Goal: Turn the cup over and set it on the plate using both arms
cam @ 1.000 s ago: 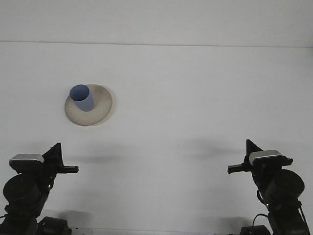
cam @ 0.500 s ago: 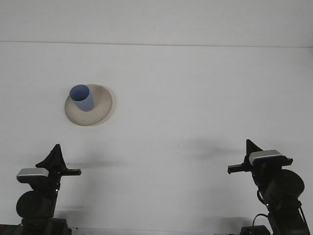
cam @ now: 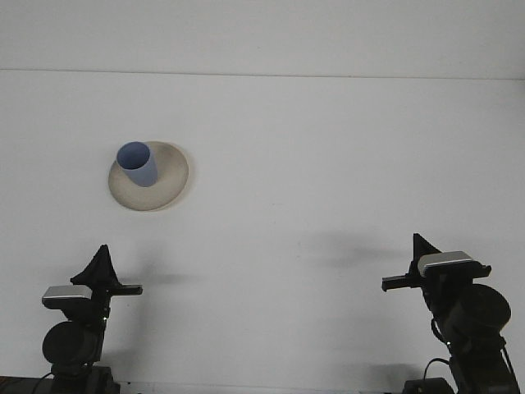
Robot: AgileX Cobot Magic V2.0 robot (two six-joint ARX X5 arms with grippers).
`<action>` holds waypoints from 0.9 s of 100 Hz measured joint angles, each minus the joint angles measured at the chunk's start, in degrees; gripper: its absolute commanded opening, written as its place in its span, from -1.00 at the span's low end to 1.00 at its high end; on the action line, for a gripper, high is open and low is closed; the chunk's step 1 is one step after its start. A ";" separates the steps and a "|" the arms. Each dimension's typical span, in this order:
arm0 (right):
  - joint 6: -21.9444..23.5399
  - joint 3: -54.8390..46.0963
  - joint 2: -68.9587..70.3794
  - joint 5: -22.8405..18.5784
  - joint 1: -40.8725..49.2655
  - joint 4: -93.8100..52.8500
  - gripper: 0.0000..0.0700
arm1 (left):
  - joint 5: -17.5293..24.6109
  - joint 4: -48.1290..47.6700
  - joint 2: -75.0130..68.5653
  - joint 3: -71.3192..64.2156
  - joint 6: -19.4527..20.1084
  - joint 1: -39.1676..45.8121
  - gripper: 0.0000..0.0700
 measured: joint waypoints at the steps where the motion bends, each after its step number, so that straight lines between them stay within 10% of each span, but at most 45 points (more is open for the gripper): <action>1: 0.00 0.00 0.00 0.00 0.00 0.00 -1.00 | 0.02 -0.02 0.00 0.00 0.00 0.00 -0.97; 90: 0.00 0.00 0.00 0.00 0.00 0.09 -1.00 | 1.46 -0.39 0.00 0.00 0.39 0.00 -0.97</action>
